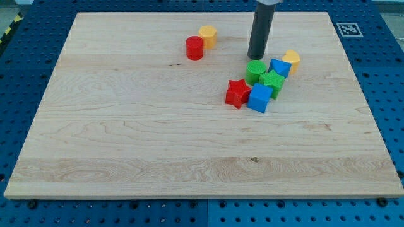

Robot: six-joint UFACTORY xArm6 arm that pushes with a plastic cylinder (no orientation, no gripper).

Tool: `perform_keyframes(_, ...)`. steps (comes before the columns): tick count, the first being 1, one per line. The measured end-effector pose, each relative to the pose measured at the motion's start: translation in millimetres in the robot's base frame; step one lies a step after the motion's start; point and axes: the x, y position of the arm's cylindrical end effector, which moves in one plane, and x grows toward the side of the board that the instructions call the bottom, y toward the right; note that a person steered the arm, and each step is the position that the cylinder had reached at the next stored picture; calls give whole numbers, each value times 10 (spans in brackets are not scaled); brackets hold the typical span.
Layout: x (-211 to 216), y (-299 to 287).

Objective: Move your arm towards center right

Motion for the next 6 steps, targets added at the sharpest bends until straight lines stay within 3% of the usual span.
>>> perform_keyframes(1, -199, 189)
perform_keyframes(2, -207, 779)
perform_keyframes(3, -141, 1464)
perform_keyframes(4, 260, 1870)
perform_keyframes(5, 661, 1848)
perform_keyframes(6, 751, 1382)
